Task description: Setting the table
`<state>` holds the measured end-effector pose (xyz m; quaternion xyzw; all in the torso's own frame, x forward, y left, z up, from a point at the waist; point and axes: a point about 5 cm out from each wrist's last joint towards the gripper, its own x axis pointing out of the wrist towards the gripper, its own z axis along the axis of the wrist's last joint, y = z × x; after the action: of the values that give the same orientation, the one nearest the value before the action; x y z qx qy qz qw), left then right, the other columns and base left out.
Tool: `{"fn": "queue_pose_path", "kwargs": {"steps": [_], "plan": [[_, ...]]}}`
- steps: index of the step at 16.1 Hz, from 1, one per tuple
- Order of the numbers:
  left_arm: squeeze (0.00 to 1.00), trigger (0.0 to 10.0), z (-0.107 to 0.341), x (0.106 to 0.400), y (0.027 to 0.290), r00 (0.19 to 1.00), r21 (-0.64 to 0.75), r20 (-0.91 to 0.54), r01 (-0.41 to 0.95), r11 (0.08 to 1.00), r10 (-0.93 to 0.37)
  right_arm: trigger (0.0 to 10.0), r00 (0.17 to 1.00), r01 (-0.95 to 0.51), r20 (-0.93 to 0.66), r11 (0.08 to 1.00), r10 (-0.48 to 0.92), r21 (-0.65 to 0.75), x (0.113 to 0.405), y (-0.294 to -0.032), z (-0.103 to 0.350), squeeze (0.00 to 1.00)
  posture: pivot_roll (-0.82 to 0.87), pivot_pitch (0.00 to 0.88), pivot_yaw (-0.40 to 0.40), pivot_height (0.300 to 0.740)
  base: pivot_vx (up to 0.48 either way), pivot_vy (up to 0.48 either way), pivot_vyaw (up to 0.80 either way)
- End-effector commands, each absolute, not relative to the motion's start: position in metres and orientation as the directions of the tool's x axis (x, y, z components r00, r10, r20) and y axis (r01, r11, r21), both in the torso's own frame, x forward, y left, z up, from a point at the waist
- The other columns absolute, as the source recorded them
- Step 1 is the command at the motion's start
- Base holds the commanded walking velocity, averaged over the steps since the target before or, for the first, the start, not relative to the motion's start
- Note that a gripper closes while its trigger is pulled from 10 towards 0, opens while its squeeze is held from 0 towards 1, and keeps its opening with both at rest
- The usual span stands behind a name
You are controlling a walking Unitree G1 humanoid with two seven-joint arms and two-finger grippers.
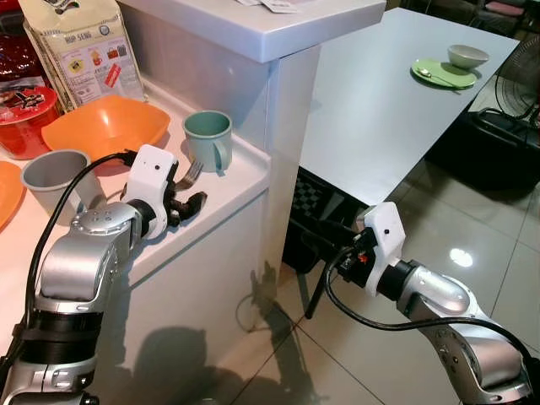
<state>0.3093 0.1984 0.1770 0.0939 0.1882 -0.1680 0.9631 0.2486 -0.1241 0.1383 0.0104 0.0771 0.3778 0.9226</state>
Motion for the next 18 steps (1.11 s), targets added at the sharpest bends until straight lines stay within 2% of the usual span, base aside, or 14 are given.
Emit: {"fn": "queue_pose_path", "kwargs": {"steps": [1,4,7,13,18], "plan": [[0.0,10.0,0.181,0.309,0.194,0.874,0.133,-0.38,0.377,0.917,-0.304,10.0,0.7,-0.698,-0.134,0.712,0.701,0.075,0.25,-0.126,0.139,0.0,0.06,0.0,-0.052,0.74,0.0,0.0,0.0],[0.0,10.0,0.186,0.314,0.204,0.899,0.292,-0.361,0.36,0.886,-0.246,10.0,0.698,-0.7,-0.134,0.71,0.703,0.076,0.251,-0.126,0.139,0.0,0.06,0.0,-0.055,0.74,0.0,0.0,0.0],[0.0,10.0,0.188,0.317,0.21,0.898,0.284,-0.366,0.358,0.889,-0.245,10.0,0.692,-0.706,-0.133,0.704,0.709,0.08,0.249,-0.125,0.139,0.0,0.06,0.0,-0.055,0.74,0.0,0.0,0.0],[0.0,10.0,0.176,0.316,0.219,0.864,0.263,-0.432,0.396,0.88,-0.26,10.0,0.598,-0.789,-0.129,0.609,0.791,0.082,0.241,-0.118,0.143,0.0,0.06,0.0,-0.052,0.74,0.0,0.0,0.0],[0.0,10.0,0.166,0.314,0.223,0.827,0.23,-0.488,0.431,0.873,-0.279,10.0,0.56,-0.814,-0.151,0.574,0.815,0.083,0.239,-0.118,0.141,0.0,0.06,0.0,-0.052,0.74,0.0,0.0,0.0]]}}
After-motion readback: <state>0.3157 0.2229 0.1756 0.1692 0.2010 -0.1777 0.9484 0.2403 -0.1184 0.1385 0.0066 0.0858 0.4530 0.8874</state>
